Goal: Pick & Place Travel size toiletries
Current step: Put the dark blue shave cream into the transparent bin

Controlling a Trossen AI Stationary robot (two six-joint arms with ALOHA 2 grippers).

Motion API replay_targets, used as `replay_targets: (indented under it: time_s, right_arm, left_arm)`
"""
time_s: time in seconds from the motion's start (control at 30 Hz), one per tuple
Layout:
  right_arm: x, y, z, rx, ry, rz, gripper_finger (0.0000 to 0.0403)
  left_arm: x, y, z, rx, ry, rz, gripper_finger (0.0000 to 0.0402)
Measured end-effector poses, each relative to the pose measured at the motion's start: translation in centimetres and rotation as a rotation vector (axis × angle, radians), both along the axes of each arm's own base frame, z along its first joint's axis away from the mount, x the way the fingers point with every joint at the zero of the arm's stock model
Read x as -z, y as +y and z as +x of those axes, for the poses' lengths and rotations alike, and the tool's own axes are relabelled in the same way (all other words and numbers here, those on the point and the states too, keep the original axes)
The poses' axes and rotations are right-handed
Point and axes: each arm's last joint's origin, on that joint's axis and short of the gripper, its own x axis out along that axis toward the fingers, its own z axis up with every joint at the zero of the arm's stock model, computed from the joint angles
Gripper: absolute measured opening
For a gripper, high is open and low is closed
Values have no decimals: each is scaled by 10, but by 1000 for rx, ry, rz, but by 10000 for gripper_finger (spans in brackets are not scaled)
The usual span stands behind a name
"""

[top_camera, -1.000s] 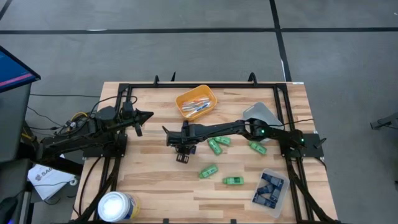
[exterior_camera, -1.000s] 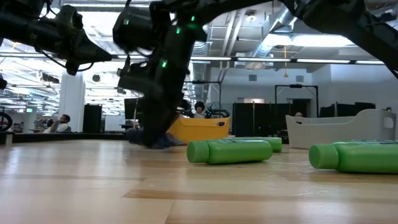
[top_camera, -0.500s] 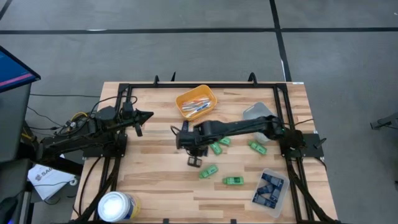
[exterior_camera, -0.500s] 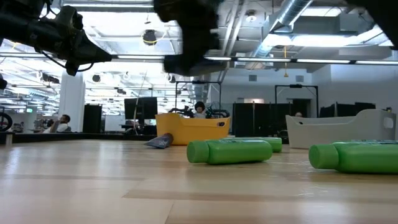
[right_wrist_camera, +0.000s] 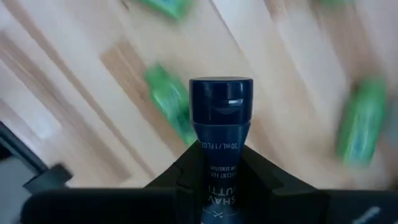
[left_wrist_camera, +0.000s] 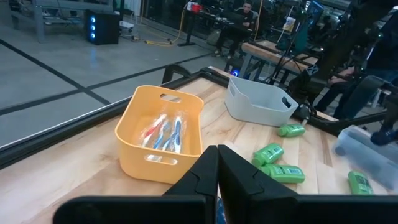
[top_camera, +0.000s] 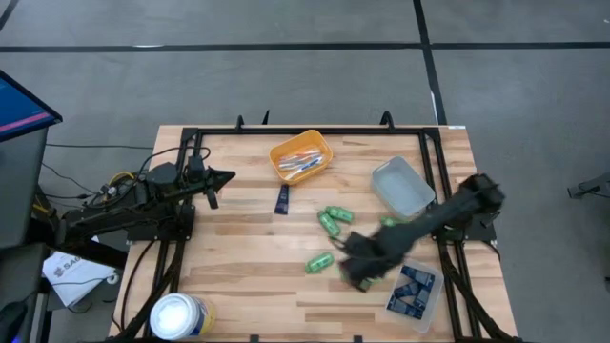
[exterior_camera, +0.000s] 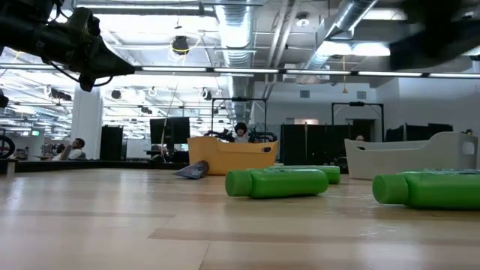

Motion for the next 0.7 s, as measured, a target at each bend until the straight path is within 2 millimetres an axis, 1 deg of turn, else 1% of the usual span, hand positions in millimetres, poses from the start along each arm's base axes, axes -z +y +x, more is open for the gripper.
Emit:
replay_targets:
  time_s: [0.07,0.17,0.23,0.33,0.5,0.57,0.7]
  right_arm:
    - [0,8,-27,99,7,-1,58]
    - [2,20,-62,250,12,13,59]
    - [6,28,-81,342,21,23,59]
    - [14,41,-101,472,22,43,59]
    - [24,56,-118,673,18,62,59]
    - [28,59,-116,692,39,112,59]
    - [31,58,-109,713,35,158,59]
  left_arm:
    - [0,0,0,2,0,0,2]
    - [0,0,0,2,-1,0,2]
    - [0,0,0,2,-1,0,2]
    - [0,0,0,1,-1,0,2]
    - [0,0,0,1,-1,0,2]
    - [0,0,0,0,-2,1,2]
    - [0,0,0,-3,-2,1,2]
